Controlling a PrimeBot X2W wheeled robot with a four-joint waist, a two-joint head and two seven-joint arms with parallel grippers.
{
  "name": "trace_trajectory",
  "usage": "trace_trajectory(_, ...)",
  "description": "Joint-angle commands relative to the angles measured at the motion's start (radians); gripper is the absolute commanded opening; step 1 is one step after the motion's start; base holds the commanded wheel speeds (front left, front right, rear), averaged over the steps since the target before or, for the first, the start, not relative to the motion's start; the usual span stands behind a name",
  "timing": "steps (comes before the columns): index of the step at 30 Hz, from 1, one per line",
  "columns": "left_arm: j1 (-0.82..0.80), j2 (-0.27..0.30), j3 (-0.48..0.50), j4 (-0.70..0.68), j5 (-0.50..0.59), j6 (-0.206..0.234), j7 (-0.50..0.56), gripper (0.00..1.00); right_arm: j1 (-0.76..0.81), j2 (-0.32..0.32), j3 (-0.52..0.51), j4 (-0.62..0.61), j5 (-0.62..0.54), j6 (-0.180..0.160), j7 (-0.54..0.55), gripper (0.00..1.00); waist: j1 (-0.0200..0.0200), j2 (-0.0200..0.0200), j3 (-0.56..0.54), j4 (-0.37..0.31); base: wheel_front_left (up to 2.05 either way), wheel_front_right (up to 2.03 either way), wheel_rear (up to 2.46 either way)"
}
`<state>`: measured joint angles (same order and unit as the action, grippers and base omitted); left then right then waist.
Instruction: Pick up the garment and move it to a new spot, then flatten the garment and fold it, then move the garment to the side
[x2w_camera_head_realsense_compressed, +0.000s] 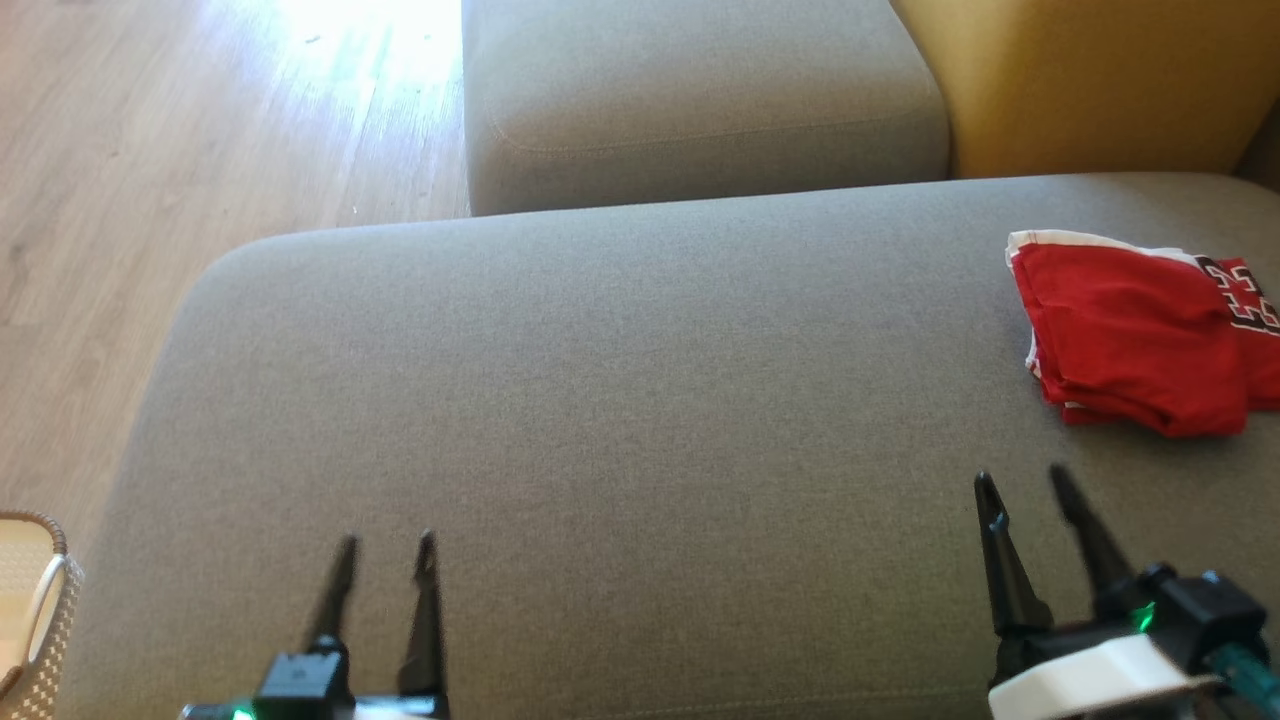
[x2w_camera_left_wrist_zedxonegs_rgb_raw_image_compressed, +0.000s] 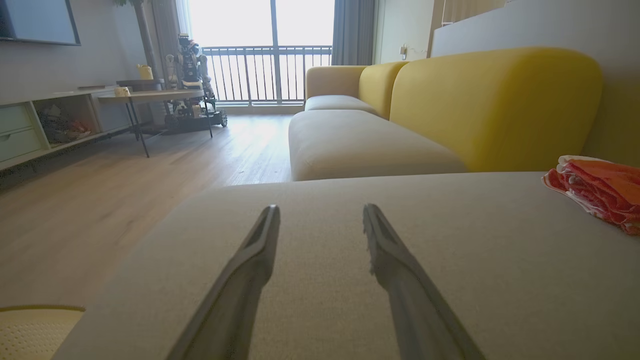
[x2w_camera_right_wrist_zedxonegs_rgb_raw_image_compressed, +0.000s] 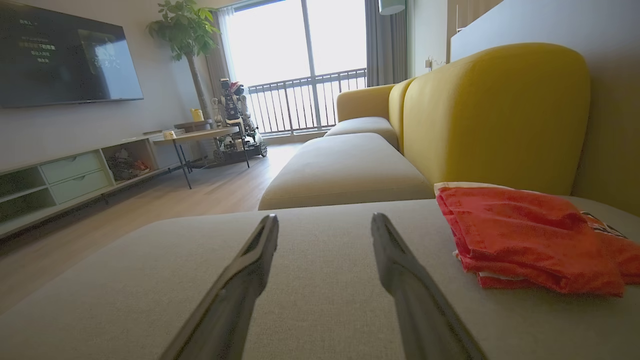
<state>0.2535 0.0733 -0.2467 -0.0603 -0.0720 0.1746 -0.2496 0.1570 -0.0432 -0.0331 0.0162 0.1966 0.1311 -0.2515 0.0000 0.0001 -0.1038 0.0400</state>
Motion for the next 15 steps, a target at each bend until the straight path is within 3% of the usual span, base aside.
trace_trajectory(1, 0.001, 0.0, 0.0, 0.004, 0.001, 0.0, 0.001, 0.0, 0.0, 0.0, 0.001, 0.003, 0.0, 0.0, 0.0, 0.0, 0.0, -0.0001, 0.0, 0.0, 0.0, 0.0, 0.0)
trace_trajectory(5, 0.027, 0.0, -0.003, 0.072, -0.001, 0.0, 0.003, 0.0, 0.017, 0.001, 0.006, 0.073, 0.001, 0.0, 0.002, 0.0, 0.0, -0.0001, 0.0, 0.0, 0.0, 0.0, 0.0)
trace_trajectory(15, 0.001, 0.005, 0.017, 0.082, -0.132, -0.02, 0.023, 0.0, -0.004, -0.004, 0.006, 0.084, 0.12, 0.0, 0.026, 0.0, 0.0, -0.0001, 0.009, -0.003, 0.0, 0.0, 0.0)
